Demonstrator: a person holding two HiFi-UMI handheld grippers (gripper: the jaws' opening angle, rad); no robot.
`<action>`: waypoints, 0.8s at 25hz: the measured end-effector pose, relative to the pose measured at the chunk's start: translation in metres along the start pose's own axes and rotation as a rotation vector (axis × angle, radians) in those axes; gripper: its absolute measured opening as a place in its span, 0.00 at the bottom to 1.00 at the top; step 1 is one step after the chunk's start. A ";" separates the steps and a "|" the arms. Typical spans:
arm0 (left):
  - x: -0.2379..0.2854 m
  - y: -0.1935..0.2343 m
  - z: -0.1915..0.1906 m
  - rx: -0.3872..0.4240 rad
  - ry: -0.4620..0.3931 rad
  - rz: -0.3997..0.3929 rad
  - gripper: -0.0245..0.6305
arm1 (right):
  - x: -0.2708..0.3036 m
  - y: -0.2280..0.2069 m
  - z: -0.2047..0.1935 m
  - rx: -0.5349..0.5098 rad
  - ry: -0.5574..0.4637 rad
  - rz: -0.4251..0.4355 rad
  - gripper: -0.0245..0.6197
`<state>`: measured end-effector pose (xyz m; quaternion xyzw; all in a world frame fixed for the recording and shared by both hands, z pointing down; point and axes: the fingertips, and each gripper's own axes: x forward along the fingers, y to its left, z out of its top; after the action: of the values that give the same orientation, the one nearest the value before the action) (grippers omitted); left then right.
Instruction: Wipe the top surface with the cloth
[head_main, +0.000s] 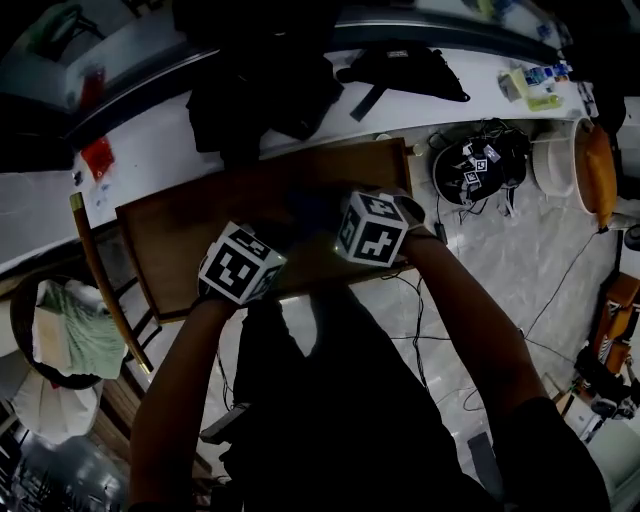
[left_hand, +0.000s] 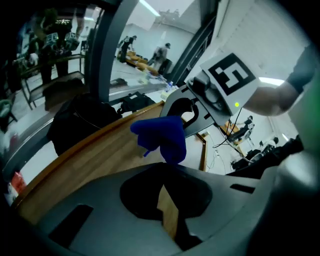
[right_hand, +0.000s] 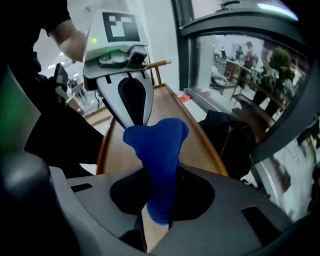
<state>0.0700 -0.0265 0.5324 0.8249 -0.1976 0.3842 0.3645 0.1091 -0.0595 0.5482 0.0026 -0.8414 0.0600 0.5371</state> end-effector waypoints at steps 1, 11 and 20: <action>0.002 0.008 0.011 -0.026 -0.021 0.018 0.05 | 0.002 -0.015 0.000 -0.029 0.009 -0.007 0.18; 0.014 0.037 0.073 -0.123 -0.106 0.107 0.05 | 0.022 -0.082 -0.017 -0.106 0.051 0.019 0.18; 0.026 0.019 0.067 -0.125 -0.076 0.090 0.05 | 0.021 -0.068 -0.028 -0.048 0.031 0.069 0.18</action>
<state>0.1074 -0.0903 0.5319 0.8048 -0.2718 0.3553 0.3900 0.1299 -0.1228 0.5858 -0.0400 -0.8337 0.0583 0.5477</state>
